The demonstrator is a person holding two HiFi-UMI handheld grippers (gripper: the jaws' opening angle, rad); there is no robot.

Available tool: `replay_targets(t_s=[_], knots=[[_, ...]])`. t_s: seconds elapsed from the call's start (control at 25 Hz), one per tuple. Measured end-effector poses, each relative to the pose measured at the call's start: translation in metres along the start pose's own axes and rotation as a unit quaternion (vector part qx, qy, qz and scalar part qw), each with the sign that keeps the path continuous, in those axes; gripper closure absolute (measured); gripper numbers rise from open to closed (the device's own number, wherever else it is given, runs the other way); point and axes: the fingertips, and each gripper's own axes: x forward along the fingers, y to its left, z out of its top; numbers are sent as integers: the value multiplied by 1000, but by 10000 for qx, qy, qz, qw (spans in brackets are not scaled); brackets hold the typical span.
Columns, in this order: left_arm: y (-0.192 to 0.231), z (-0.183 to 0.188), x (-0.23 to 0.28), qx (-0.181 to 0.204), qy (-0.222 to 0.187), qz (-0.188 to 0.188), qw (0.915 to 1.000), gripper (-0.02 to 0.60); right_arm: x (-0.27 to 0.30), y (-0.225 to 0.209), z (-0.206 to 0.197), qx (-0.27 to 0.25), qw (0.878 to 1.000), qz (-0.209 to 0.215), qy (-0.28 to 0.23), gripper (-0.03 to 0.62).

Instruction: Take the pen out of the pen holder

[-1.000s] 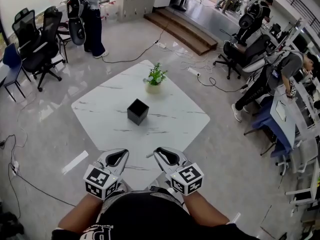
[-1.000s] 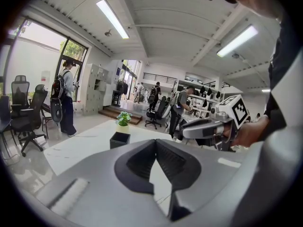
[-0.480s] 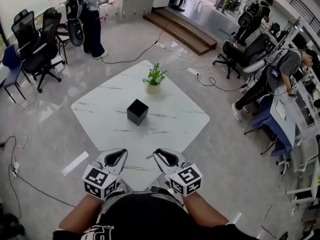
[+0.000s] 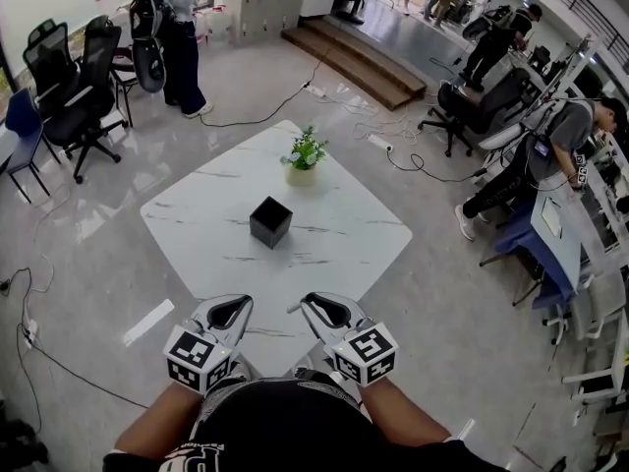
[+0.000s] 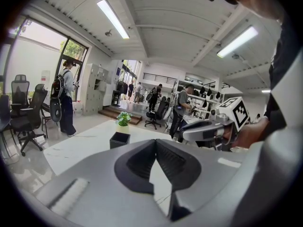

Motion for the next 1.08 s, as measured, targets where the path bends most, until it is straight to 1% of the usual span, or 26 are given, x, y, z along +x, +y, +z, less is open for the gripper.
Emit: replay_targets(t_s=[0.2, 1.08], knots=[[-2, -1, 4, 29, 13, -43, 10000, 525, 3, -2, -2, 93, 9999, 60, 22, 528], [1, -1, 9, 0, 28, -10, 10000, 525, 9, -3, -4, 91, 9998, 135, 82, 528]])
